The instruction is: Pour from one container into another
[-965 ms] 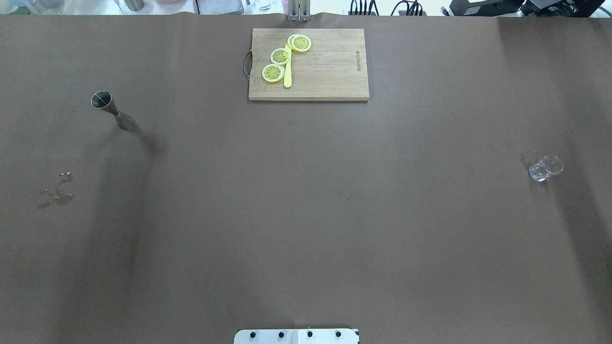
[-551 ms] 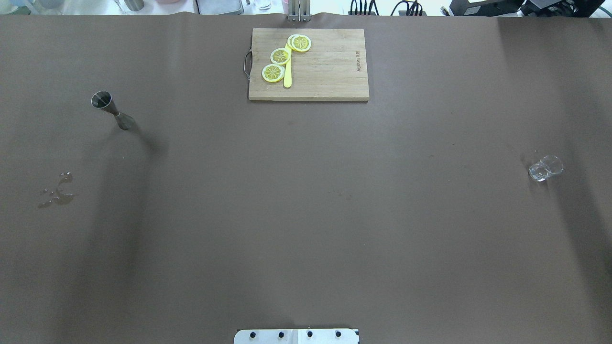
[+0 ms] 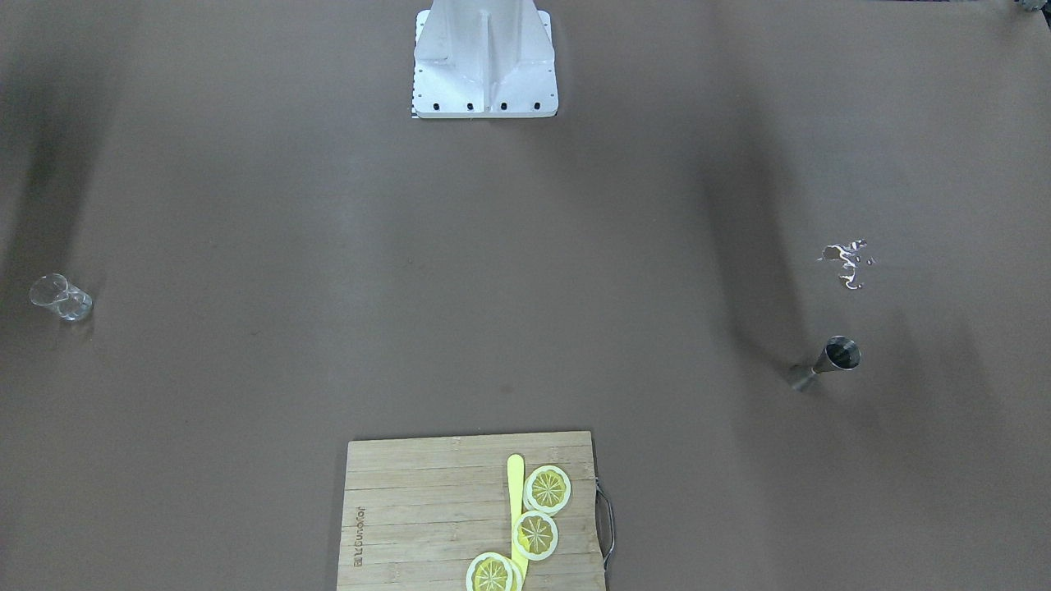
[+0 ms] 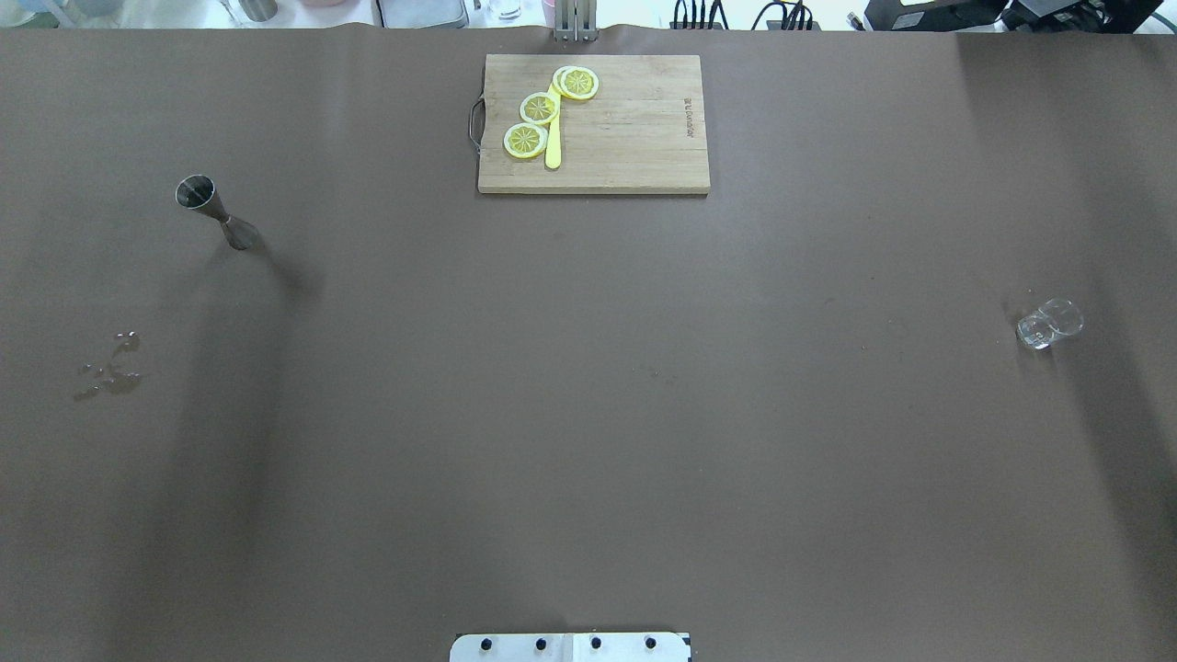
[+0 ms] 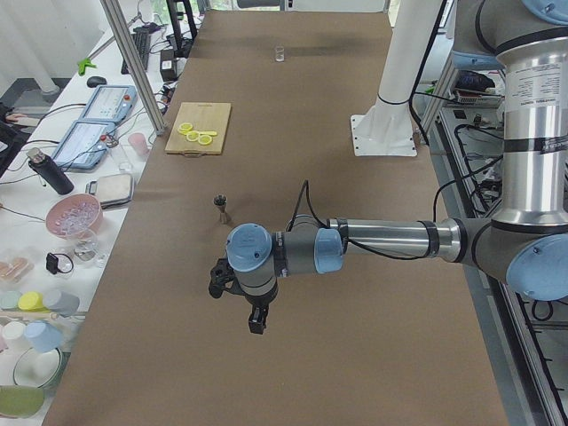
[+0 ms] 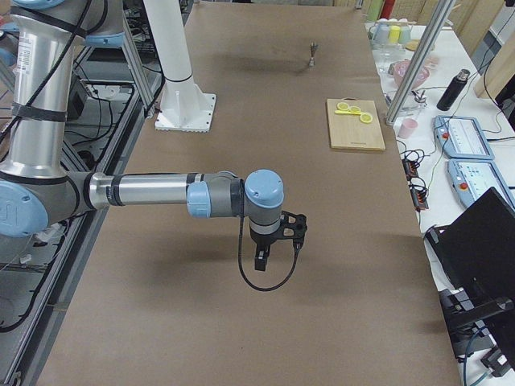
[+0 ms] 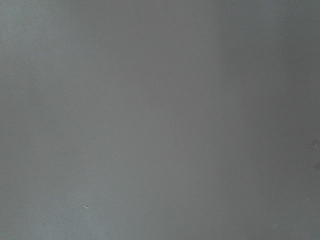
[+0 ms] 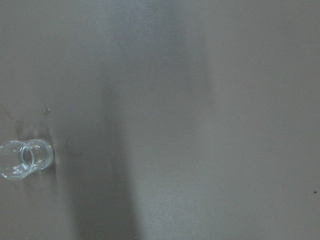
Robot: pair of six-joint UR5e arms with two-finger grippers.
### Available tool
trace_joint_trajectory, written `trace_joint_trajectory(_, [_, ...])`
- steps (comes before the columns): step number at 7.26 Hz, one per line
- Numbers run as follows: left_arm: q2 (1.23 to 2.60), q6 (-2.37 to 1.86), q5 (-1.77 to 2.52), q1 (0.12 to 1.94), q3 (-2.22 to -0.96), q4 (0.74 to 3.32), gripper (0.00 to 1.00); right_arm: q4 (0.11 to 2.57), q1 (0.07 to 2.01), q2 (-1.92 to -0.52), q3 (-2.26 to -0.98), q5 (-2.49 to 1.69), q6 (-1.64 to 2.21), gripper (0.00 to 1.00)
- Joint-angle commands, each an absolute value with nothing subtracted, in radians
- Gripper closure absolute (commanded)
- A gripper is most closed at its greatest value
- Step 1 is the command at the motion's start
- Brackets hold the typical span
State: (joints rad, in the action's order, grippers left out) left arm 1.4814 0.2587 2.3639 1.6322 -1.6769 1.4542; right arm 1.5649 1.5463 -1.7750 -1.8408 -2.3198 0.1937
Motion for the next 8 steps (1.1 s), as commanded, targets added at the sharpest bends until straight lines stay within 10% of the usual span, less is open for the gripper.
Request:
trace_joint_trajectory(1, [1.482,0.259,2.364,1.632,-1.681,1.454,0.02,1.566,1.546,-1.776,-1.841,-2.321,0.193,0.00])
trace_joint_trajectory(8, [1.483,0.255,2.365,1.632,-1.687,1.462,0.02,1.574,1.500,-1.782,-1.842,-2.310,0.190,0.00])
